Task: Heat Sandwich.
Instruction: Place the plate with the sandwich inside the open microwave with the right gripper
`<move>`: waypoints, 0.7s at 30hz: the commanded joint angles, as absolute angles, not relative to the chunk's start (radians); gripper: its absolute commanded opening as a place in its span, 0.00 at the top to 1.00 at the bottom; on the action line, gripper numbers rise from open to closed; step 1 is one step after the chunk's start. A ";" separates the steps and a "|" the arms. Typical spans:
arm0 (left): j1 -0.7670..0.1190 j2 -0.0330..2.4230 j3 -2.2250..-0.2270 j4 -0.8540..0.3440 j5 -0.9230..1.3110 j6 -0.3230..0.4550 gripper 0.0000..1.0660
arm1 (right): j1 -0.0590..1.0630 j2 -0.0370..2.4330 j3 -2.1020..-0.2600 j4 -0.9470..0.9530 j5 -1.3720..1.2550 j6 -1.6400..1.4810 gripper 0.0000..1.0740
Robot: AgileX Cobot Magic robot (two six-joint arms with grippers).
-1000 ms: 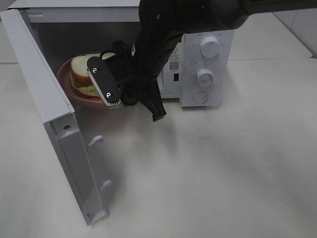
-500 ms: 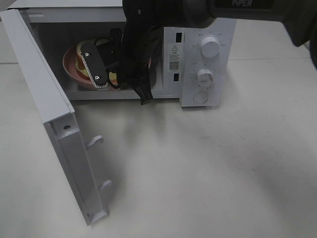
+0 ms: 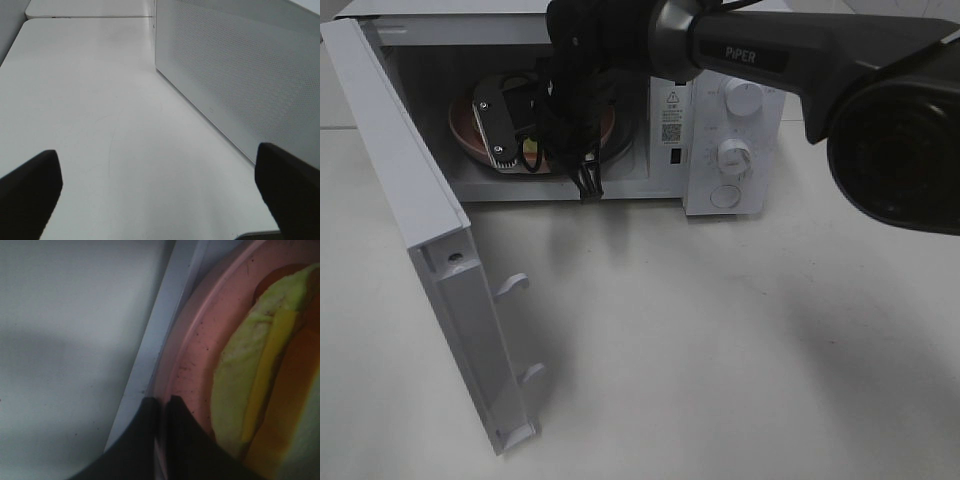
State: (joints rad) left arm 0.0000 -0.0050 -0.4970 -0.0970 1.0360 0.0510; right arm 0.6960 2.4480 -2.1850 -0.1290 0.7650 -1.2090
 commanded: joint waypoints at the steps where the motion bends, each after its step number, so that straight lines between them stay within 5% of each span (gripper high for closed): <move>1: -0.004 -0.031 -0.493 -0.101 1.029 0.048 0.01 | 0.696 2.455 -2.216 -0.137 0.743 -1.202 0.99; 12: -0.004 -0.031 -0.493 -0.101 1.029 0.048 0.01 | 0.685 2.478 -2.250 -0.155 0.745 -1.140 0.90; 21: -0.004 -0.031 -0.493 -0.101 1.029 0.048 0.01 | 0.685 2.478 -2.250 -0.155 0.745 -1.091 0.50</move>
